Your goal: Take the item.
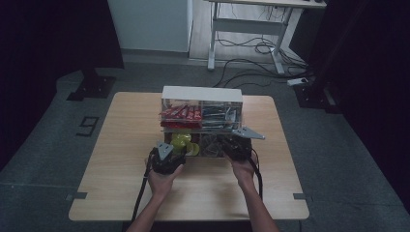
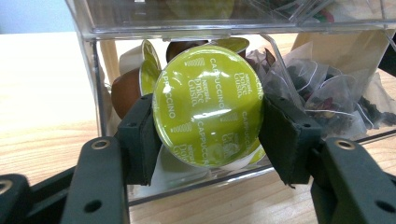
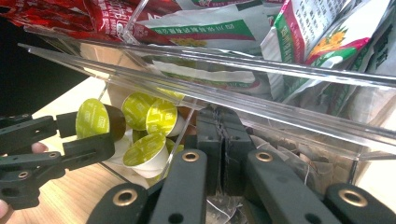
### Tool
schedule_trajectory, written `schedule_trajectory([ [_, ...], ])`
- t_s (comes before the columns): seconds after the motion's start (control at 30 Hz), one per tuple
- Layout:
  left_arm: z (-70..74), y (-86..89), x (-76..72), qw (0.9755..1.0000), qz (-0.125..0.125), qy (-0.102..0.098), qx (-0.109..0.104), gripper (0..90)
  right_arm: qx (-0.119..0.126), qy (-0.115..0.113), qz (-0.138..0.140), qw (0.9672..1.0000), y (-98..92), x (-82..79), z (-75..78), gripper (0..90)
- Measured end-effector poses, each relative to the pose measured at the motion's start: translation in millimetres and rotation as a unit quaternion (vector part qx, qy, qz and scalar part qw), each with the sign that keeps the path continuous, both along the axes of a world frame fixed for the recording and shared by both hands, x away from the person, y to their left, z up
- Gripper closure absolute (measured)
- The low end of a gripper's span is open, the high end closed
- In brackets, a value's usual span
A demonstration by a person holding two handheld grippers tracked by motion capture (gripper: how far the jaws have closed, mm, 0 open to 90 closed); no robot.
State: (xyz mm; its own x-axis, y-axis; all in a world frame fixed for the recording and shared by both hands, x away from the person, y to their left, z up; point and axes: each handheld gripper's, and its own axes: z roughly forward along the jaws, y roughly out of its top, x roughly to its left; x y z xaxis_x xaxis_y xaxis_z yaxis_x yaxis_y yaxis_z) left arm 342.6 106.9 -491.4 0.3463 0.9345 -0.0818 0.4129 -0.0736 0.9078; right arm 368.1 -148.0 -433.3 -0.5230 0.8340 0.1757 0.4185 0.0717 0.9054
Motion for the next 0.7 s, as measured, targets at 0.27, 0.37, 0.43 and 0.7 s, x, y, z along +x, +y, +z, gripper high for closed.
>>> schedule_trajectory([
  [0.27, 1.7, 7.9, -4.1, 1.0000, -0.001, 0.003, 0.003, 41.5, 0.000, 0.000, 0.000, 1.0000, 0.0, -0.3, 0.1, 87.6],
  [0.37, 2.3, 11.0, -5.0, 1.0000, -0.002, 0.006, 0.002, 41.5, 0.000, 0.000, -0.001, 1.0000, 0.1, -0.4, 0.1, 87.6],
  [0.43, 2.6, 12.8, -5.5, 1.0000, -0.003, 0.008, -0.001, 41.5, 0.000, 0.000, -0.001, 1.0000, 0.0, -0.5, 0.2, 87.6],
  [0.7, 2.6, 22.0, -7.9, 0.9998, -0.006, 0.018, -0.001, 41.5, 0.001, -0.001, 0.000, 1.0000, 0.0, -0.4, 0.1, 87.6],
])
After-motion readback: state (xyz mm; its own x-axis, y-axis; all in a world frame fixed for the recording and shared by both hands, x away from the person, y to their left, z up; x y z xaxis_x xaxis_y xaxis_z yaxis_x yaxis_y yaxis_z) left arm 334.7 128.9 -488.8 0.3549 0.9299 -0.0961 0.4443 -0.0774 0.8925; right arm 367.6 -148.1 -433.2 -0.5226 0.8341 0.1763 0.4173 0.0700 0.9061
